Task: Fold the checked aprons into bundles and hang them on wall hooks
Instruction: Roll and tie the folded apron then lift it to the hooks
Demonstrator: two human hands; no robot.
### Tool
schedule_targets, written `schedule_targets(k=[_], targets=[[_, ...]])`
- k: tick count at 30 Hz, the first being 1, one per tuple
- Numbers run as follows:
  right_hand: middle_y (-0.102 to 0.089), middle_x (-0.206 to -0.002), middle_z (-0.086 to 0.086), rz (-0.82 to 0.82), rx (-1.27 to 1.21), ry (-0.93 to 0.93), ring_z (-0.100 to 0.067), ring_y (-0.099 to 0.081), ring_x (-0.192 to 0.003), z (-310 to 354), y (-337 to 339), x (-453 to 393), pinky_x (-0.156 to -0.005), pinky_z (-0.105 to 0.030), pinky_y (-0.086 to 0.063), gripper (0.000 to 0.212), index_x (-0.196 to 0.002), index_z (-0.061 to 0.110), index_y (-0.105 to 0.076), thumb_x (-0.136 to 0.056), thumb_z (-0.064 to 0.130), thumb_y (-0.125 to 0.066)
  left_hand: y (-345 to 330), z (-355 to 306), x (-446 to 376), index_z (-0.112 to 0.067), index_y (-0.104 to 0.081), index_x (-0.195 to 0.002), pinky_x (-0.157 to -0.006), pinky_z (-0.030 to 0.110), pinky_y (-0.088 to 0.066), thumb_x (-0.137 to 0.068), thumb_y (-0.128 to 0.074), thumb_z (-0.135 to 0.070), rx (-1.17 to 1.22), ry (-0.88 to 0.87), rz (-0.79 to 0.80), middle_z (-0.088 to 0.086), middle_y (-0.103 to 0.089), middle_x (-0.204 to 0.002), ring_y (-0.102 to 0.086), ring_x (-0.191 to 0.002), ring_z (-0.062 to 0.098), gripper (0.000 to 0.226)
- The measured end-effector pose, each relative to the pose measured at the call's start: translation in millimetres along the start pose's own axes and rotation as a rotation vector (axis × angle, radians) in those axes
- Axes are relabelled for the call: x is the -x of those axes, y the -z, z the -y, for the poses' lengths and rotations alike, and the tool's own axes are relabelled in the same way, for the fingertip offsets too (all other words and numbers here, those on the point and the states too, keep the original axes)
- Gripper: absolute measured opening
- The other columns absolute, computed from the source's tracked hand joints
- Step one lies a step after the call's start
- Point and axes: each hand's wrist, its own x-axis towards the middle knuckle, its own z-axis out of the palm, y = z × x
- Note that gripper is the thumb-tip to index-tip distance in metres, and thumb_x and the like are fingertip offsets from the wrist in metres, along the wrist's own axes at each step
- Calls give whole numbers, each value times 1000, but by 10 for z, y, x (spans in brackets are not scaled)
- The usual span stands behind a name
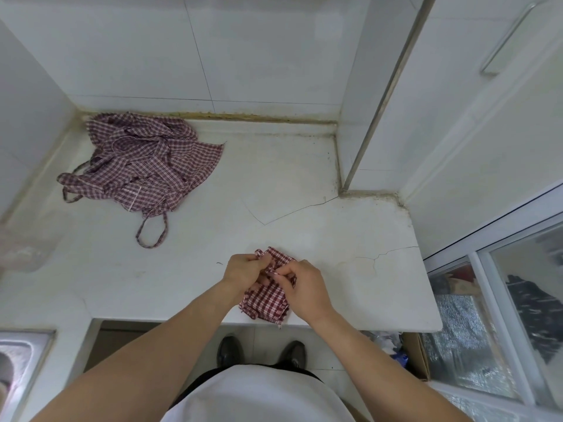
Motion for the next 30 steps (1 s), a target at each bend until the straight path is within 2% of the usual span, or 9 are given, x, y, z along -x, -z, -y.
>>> schedule_targets(k=[3, 7, 9, 12, 17, 20, 22, 26, 30], targets=[[-64, -81, 12, 74, -90, -56, -10, -61, -77, -15, 4, 36, -73, -32, -52, 4, -92, 15, -67, -93, 19, -66, -24, -3, -33, -7, -75, -82, -46, 26, -39, -93, -69, -25, -10, 6, -41, 11, -61, -57, -48, -46, 17, 22], [-65, -87, 10, 208, -152, -124, 3, -56, -69, -6, 29, 83, -67, -15, -43, 13, -106, 17, -64, -99, 15, -54, -31, 4, -85, -8, -78, -83, -48, 28, -40, -92, -70, -24, 22, 10, -99, 12, -63, -59, -48, -53, 22, 20], [-65, -76, 6, 245, -66, -101, -3, -54, -61, -20, 65, 86, -61, -20, -43, 20, -88, 18, -69, -99, 15, -53, -2, 2, -119, -8, -77, -87, -48, 27, -41, -92, -70, -26, 2, 15, -135, 11, -63, -59, -47, -51, 20, 20], [-46, -52, 7, 299, 24, -99, -9, -40, -47, -83, 106, 94, -52, -22, -33, 48, -53, 22, -48, -101, 20, -54, 69, 4, -179, -2, -75, -85, -51, 28, -44, -89, -74, -29, -78, 8, -177, 11, -64, -59, -48, -48, 18, 28], [-65, -68, -13, 379, 112, -112, -24, -58, -64, -286, 200, 136, -70, -38, -50, 41, -62, 0, -56, -99, 16, -52, 199, -13, -358, -3, -75, -80, -72, 35, -60, -91, -72, -22, -56, -22, -334, 7, -69, -63, -60, -53, 18, 22], [-68, -73, -14, 432, 140, -138, -25, -65, -73, -440, 294, 242, -74, -40, -52, 39, -62, 0, -54, -98, 14, -51, 300, 13, -398, -2, -73, -84, -60, 31, -58, -91, -71, -19, -63, -5, -304, 8, -68, -66, -61, -55, 18, 19], [-62, -68, -10, 401, 115, -135, -18, -55, -66, -445, 346, 274, -68, -37, -46, 38, -62, 5, -51, -99, 15, -51, 255, 20, -352, -1, -73, -85, -51, 25, -53, -93, -69, -21, -99, -37, -231, 9, -68, -66, -62, -55, 17, 22], [-58, -94, 6, 166, -152, -160, -8, -55, -94, -209, 365, 209, -85, -14, -38, 23, -77, 19, -66, -97, 15, -57, 89, -66, -237, 4, -70, -84, -78, 39, -58, -99, -60, -25, -60, -196, -205, 11, -72, -78, -66, -72, 22, 34], [-73, -102, -6, 74, -727, -237, -17, -64, -103, 134, 292, 55, -96, -23, -46, 30, -59, 16, -67, -83, 9, -51, -96, -175, -55, 1, -64, -93, -78, 36, -56, -104, -48, -24, 337, -239, -44, 16, -74, -91, -72, -82, 27, 31]])
